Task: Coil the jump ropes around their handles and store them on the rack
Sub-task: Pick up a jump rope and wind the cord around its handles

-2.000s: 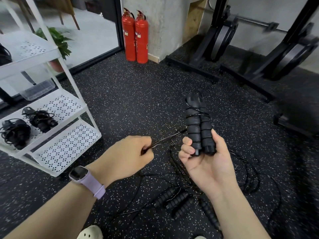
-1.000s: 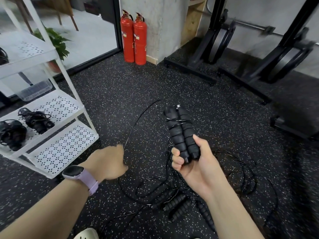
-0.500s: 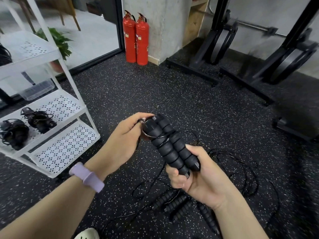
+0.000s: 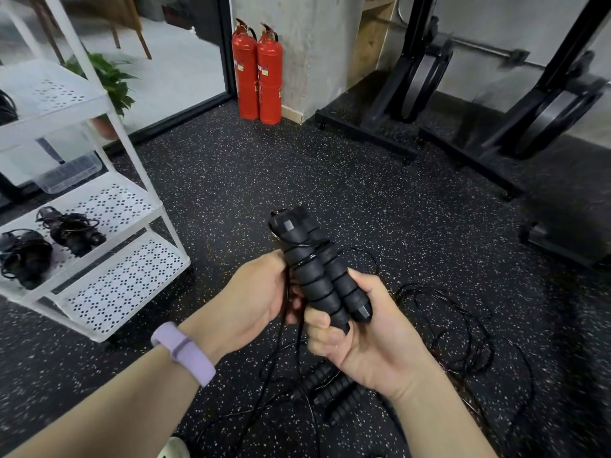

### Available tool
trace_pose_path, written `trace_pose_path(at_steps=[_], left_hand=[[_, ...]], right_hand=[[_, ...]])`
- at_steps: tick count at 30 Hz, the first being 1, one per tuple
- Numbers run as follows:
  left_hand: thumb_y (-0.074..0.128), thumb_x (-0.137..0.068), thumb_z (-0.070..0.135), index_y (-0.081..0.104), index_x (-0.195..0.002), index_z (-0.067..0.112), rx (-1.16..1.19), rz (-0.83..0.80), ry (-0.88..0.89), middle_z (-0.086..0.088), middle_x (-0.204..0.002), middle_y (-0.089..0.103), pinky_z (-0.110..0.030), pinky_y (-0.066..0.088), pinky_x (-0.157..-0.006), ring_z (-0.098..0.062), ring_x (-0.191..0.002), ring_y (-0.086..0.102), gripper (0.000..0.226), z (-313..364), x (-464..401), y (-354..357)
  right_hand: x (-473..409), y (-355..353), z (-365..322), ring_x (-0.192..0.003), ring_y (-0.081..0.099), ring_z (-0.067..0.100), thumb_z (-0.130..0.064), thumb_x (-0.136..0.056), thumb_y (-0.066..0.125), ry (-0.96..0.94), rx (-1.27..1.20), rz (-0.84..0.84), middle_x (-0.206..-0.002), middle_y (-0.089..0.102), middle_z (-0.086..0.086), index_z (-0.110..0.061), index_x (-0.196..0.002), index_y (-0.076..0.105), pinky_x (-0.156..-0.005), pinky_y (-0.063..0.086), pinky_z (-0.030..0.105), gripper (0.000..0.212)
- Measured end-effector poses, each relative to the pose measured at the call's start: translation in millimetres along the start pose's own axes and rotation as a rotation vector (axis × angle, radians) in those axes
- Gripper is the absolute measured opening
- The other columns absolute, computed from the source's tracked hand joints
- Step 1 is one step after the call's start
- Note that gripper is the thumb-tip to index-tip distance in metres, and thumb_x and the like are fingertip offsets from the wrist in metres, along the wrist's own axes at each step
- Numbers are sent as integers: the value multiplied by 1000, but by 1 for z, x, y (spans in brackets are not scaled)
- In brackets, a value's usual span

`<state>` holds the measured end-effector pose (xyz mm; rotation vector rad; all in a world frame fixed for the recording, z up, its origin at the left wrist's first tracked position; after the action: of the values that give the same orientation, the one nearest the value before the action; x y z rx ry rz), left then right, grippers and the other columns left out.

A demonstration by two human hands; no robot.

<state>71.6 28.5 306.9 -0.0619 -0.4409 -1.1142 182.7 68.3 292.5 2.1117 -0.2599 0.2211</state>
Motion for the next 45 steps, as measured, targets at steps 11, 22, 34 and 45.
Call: trace_pose_path(at_steps=[11,22,34,45], left_hand=[[31,-103,19,57,-87,7,199,233,115,-5,-67,53,-32,41,-65,-18,-62,46,32,16,-6,-54],[47,-108,36,38,-76,18,339,-433,-1,4,-74,29,-28,37,-66,-13,-65,29,38,3,-12,-27],[77,-81,51,51,-73,23,699,-230,-195,4,-73,44,-28,40,-62,-12,-67,47,39,-18,-19,3],[42,-110,24,58,-86,17,-109,143,-46,10,-53,38,-19,22,-39,-5,-40,30,30,-21,-3,2]], right_hand=[[11,-17,-10,-56,39,15,-44,-99,51,16,65,87,-75,50,11,-6,-131,58,-57,29,28,50],[18,-12,15,-50,39,12,-53,-76,75,353,247,-5,-64,52,6,-1,-131,55,-60,17,31,78],[12,-4,12,-46,43,11,-50,-82,70,233,90,-104,-62,54,6,3,-122,61,-55,33,28,68],[-1,-17,-12,-54,42,14,-43,-102,42,-118,82,210,-71,51,10,-6,-113,75,-52,34,24,51]])
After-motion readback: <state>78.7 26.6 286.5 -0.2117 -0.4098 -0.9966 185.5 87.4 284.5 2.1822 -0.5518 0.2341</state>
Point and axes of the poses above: each hand's wrist, its own x-axis away from the middle knuckle, its own y-axis out of the palm, z = x × y, the point moved 6 cm from there along -x, towards the middle knuckle
